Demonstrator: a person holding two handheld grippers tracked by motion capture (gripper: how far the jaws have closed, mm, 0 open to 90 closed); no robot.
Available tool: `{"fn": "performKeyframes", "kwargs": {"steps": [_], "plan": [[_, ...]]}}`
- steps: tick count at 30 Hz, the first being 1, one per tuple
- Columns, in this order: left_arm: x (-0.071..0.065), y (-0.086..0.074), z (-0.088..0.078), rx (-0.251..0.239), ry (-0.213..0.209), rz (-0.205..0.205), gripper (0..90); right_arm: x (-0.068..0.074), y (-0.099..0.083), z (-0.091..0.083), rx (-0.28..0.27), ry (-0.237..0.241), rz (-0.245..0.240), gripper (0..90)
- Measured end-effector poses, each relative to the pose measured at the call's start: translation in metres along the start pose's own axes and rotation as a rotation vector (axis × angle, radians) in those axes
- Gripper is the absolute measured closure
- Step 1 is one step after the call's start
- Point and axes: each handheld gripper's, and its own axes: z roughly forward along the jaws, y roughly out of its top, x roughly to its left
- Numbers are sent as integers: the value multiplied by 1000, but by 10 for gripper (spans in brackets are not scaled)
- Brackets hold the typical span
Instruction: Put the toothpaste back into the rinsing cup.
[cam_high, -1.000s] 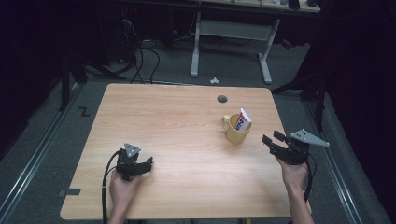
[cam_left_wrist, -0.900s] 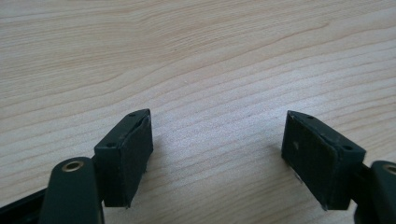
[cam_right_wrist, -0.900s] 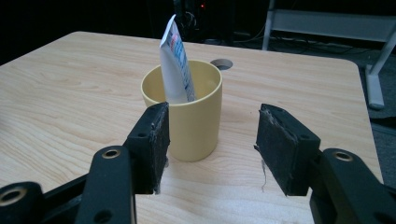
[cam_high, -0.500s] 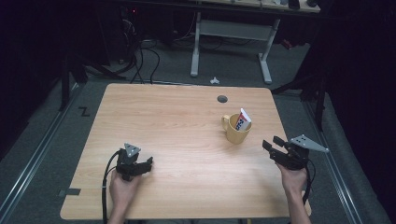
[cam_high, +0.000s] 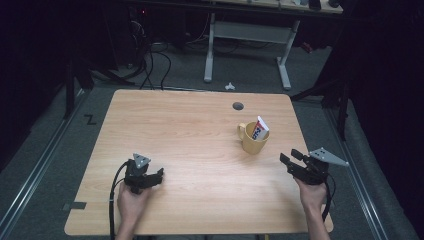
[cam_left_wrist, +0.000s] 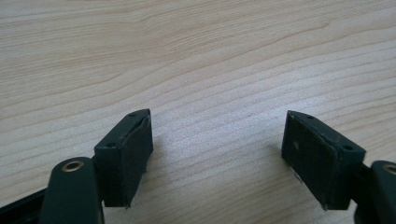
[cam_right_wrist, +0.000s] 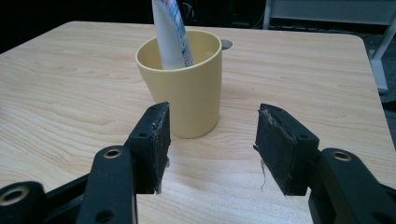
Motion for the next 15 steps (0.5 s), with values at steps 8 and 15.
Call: {"fn": "performKeyframes", "kwargs": {"steps": [8, 15], "plan": [[0, 0, 0, 0, 0, 0, 251, 2, -5, 5, 15, -9, -6, 454], [0, 0, 0, 0, 0, 0, 251, 4, -10, 9, 35, -9, -8, 454]]}}
